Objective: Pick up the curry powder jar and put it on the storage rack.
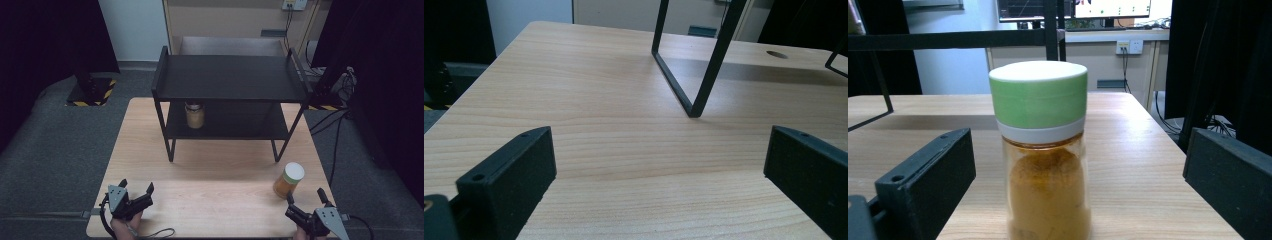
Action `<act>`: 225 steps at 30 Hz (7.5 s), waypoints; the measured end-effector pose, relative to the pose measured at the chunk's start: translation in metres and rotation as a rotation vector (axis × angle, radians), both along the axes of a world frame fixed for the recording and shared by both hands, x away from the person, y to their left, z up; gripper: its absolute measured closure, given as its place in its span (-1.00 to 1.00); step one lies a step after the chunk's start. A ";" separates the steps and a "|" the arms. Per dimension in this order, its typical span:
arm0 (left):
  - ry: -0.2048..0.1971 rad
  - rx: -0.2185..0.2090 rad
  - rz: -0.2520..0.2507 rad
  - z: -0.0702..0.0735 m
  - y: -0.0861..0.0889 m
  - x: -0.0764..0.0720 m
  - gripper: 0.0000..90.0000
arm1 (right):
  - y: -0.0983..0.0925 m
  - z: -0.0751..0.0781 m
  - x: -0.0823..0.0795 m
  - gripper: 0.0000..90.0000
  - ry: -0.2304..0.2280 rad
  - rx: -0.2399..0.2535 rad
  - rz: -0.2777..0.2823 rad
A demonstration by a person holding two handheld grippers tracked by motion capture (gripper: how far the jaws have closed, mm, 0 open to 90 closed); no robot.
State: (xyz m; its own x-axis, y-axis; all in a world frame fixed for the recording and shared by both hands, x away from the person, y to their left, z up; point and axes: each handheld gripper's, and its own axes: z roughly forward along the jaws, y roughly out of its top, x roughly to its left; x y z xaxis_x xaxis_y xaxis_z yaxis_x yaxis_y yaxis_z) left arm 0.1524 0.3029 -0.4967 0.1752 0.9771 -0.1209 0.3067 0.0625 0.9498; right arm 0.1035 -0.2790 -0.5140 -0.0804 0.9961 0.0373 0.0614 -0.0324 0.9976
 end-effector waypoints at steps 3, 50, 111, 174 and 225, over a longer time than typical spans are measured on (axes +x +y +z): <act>-0.002 -0.001 0.001 0.000 0.000 0.000 -1.00 | 0.001 0.001 0.002 -0.98 0.001 -0.001 0.013; 0.002 -0.005 0.017 0.000 -0.002 0.000 -1.00 | -0.002 0.003 0.047 -0.92 0.000 0.038 0.115; 0.007 0.004 0.023 0.001 -0.004 0.000 -1.00 | 0.002 0.021 0.057 -0.26 0.036 0.049 0.082; 0.000 -0.023 -0.005 -0.001 0.003 0.000 -1.00 | 0.007 0.153 0.134 -0.25 0.015 0.114 0.296; -0.003 -0.013 -0.012 -0.001 0.002 0.000 -1.00 | 0.030 0.165 0.189 -0.26 0.027 0.107 0.287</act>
State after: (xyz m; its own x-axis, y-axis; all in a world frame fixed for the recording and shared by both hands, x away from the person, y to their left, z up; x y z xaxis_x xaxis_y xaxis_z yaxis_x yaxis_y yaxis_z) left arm 0.1524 0.3053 -0.4977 0.1871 0.9733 -0.1328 0.3049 0.0709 0.9497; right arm 0.2927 -0.2487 -0.3493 -0.3558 0.9230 0.1469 0.1099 -0.1147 0.9873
